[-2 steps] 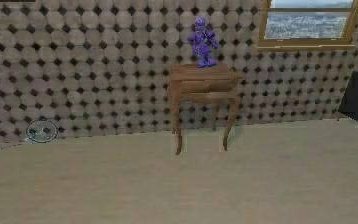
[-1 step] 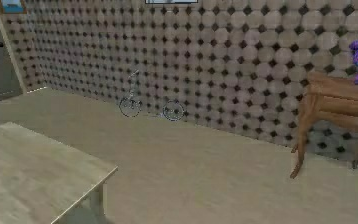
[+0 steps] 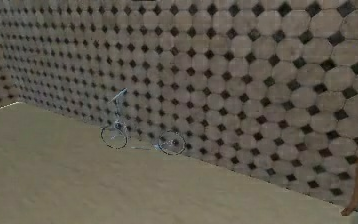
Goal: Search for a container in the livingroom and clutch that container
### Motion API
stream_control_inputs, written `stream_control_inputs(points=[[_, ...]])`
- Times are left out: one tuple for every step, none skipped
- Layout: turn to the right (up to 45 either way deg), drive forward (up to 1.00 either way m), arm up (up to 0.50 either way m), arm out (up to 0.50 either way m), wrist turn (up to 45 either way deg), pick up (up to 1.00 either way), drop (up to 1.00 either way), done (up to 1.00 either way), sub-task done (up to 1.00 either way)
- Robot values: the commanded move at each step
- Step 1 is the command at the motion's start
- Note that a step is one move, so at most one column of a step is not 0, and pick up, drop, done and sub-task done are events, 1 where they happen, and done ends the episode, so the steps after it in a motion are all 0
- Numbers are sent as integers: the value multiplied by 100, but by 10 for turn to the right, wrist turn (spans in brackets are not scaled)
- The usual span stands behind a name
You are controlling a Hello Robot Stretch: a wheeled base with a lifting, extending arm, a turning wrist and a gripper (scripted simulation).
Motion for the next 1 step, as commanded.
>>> stream_control_inputs(points=[[-210, 0, 0, 0, 0, 0, 0, 0, 0]])
